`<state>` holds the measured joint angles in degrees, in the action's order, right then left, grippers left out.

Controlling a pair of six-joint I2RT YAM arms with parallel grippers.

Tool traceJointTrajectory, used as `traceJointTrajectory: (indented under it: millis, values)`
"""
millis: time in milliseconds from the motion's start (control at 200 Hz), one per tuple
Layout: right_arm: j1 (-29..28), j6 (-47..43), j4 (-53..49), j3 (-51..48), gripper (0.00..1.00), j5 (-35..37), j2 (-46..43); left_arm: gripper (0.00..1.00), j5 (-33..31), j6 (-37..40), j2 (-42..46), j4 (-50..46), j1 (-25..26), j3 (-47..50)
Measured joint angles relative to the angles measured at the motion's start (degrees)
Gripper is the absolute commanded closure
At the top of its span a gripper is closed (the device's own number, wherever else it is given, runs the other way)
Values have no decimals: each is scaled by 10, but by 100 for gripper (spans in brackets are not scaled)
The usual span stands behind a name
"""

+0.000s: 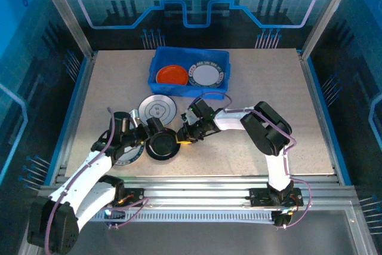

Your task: Place the plates into the plastic bin on the countertop

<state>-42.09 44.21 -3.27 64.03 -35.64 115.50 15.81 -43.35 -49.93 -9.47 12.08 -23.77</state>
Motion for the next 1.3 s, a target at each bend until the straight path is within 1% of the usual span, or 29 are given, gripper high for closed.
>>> traceJointTrajectory:
  millis: [110, 280, 360, 480, 575, 775, 956, 1066, 1196, 1236, 1301]
  values:
    - [0, 5, 6, 0, 83, -3, 4, 2, 0, 0, -2, 5, 0, 2]
    - [2, 14, 19, -3, 92, -4, 5, 2, -2, 0, -7, 8, 0, 3]
    - [3, 20, 25, -10, 100, -5, 5, 1, -2, 2, -7, 8, 0, 3]
    - [6, 24, 43, -28, 100, -9, 0, 2, -2, 5, -14, 8, 0, 3]
    - [14, 26, 47, -52, 100, -9, -20, 2, -2, 6, -26, 9, 0, 3]
    - [64, 36, 43, -115, 100, -13, -95, 3, -1, 16, -49, 14, 0, -5]
    - [96, 31, 23, -121, 100, -11, -161, 8, 10, 12, -80, 54, 4, -9]
    - [101, 27, 16, -120, 100, -10, -179, 16, 17, 3, -100, 85, 13, -9]
    - [103, 27, 7, -117, 100, -12, -181, 37, 26, -12, -133, 109, 21, -12]
    - [103, 27, 5, -116, 100, -13, -181, 51, 30, -14, -141, 116, 23, -13]
    - [104, 27, 4, -114, 100, -15, -181, 81, 34, -19, -150, 126, 25, -15]
